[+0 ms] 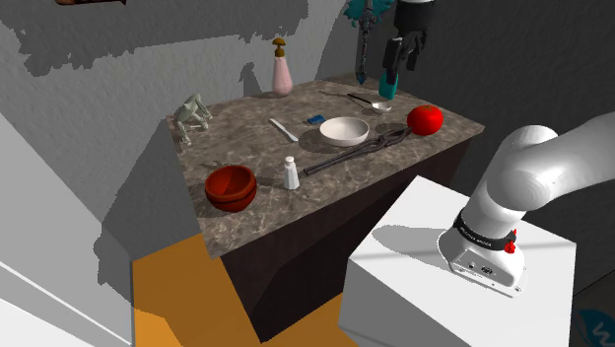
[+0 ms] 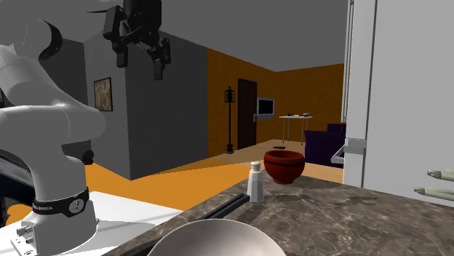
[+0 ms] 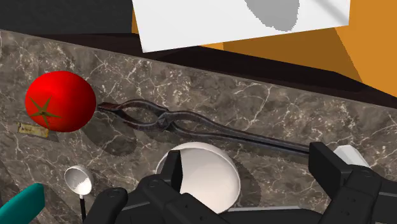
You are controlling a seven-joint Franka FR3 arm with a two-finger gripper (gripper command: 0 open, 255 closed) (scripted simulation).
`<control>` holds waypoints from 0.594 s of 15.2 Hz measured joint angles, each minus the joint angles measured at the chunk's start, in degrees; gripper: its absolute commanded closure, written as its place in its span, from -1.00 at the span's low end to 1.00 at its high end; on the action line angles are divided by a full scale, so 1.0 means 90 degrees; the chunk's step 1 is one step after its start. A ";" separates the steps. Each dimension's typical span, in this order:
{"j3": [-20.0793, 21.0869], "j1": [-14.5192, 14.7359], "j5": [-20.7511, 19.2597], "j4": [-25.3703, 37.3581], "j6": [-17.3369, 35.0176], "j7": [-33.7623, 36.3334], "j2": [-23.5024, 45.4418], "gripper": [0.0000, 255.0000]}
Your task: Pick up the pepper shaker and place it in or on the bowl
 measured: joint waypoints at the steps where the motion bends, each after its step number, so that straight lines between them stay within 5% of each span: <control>1: 0.0000 0.0000 0.0000 0.0000 0.0000 0.0000 0.0000 -1.00; 9: 0.0717 0.0075 0.0353 -0.0223 0.1043 0.1042 0.0913 -1.00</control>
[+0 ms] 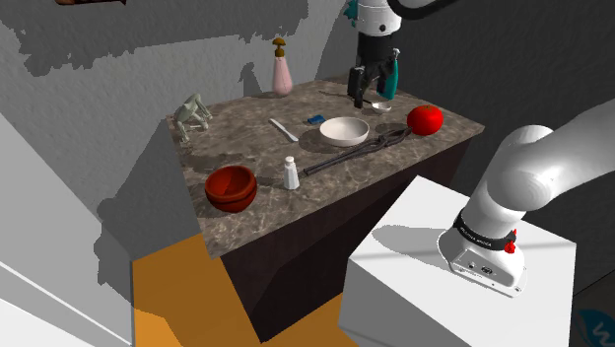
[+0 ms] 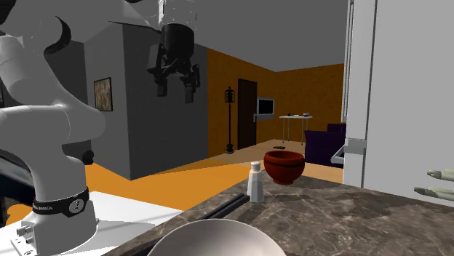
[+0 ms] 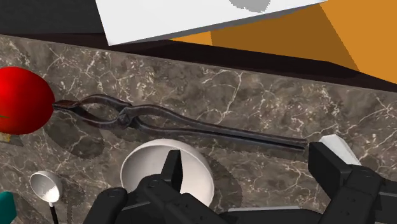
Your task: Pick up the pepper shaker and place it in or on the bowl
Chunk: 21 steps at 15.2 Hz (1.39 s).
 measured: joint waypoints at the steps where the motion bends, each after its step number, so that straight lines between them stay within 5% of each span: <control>1: 0.0132 0.0011 0.0044 0.0026 0.0164 0.0183 0.0204 -1.00; 10: 0.0956 -0.0059 -0.0031 0.0489 0.1418 0.1523 0.2038 -1.00; 21: 0.1565 0.0077 -0.1019 0.2050 0.2184 0.3376 0.4730 -1.00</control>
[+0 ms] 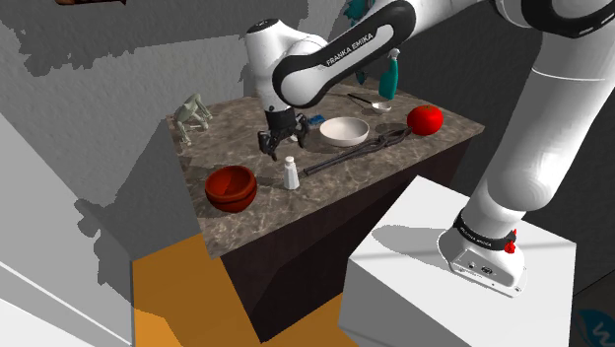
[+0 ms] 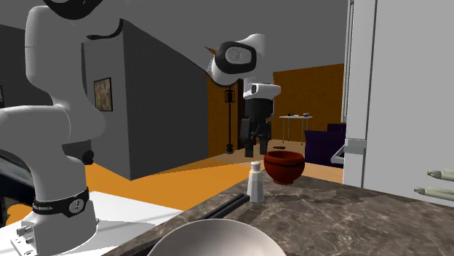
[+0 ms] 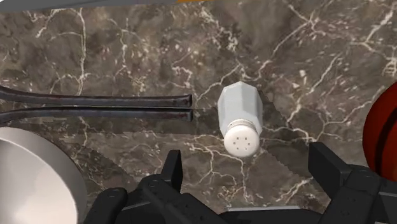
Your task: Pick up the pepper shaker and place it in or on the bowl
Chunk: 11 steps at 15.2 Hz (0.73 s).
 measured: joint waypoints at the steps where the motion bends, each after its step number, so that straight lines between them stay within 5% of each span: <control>1: 0.0001 0.0018 -0.0052 0.0031 0.0055 0.0072 0.0104 -1.00; 11: -0.0056 0.0026 -0.0275 -0.0264 0.0637 0.0253 0.0434 -1.00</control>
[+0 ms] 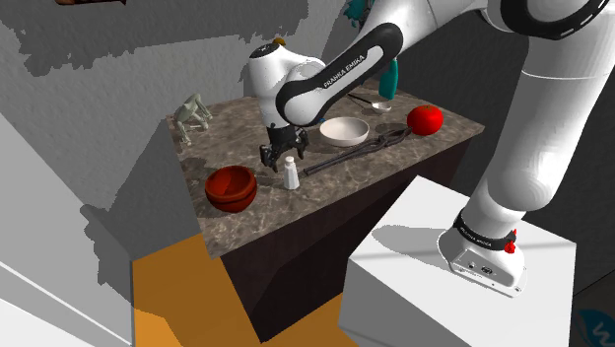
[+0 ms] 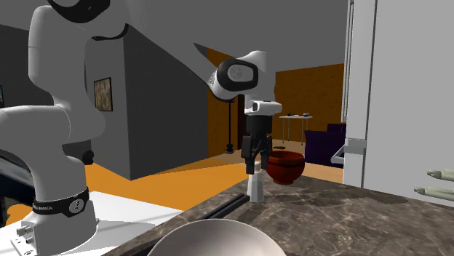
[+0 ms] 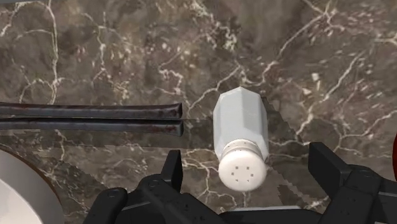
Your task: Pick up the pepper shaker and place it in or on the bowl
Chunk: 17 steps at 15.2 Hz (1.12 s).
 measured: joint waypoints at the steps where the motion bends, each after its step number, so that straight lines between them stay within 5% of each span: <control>1: -0.0001 0.0000 -0.0002 -0.0002 0.0005 0.0000 0.0002 -1.00; 3: -0.0001 -0.0001 -0.0003 -0.0003 0.0008 0.0001 0.0003 -1.00; 4: -0.0001 -0.0001 -0.0003 -0.0003 0.0008 0.0001 0.0003 1.00; 17: 0.0014 -0.0006 0.0058 0.0076 -0.0144 -0.0048 -0.0082 1.00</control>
